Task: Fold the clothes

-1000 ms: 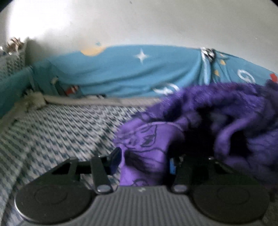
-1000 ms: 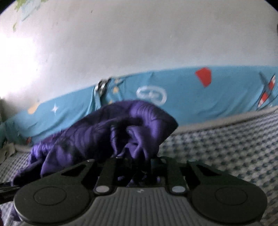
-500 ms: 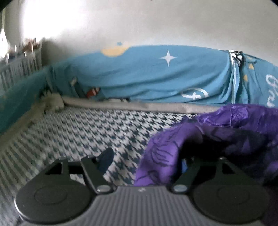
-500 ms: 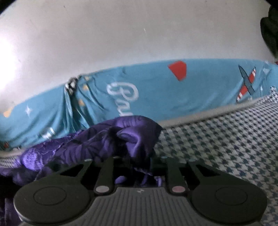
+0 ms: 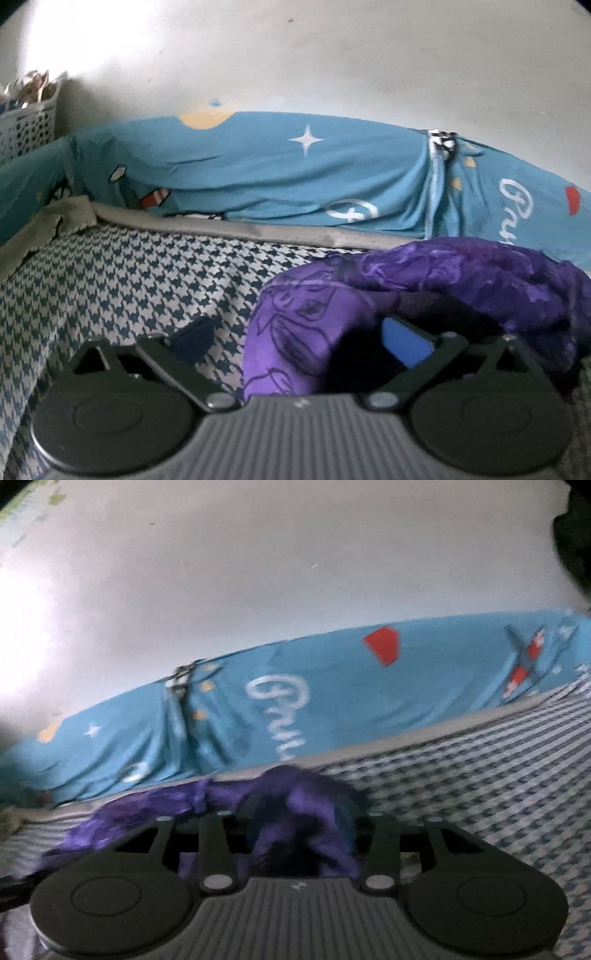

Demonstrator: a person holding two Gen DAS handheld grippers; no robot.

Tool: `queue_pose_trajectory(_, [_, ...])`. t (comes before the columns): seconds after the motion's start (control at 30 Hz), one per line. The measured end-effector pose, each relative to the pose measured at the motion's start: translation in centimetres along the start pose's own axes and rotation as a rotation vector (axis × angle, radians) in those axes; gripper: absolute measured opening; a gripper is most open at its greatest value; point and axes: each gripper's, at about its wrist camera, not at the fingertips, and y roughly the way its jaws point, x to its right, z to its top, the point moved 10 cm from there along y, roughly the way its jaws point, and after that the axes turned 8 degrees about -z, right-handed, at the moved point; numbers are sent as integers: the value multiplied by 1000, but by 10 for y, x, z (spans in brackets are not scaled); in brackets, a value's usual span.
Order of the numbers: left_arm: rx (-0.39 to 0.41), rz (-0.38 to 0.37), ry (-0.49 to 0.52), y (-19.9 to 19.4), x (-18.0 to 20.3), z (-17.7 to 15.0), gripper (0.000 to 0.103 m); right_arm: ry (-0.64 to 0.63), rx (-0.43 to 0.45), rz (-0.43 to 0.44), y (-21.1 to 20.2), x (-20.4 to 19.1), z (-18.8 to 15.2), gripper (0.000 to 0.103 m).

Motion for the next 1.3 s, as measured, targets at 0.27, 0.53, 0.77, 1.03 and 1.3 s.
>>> queue_pose_trajectory(0.27, [-59, -42, 12, -6, 5, -16, 103, -40, -139, 151, 1, -39, -39, 48])
queue_pose_trajectory(0.53, [-124, -57, -3, 1, 3, -38, 103, 53, -241, 227, 17, -55, -62, 55])
queue_pose_trajectory(0.77, [-123, -55, -8, 14, 7, -49, 103, 76, -234, 196, 41, -66, -73, 55])
queue_pose_trajectory(1.03, [-93, -84, -35, 24, 14, -47, 64, 12, -141, 134, 46, -70, -62, 9])
queue_pose_trajectory(1.3, [-14, 36, 3, 23, -4, -33, 39, -24, 57, 30, 10, -46, -7, 7])
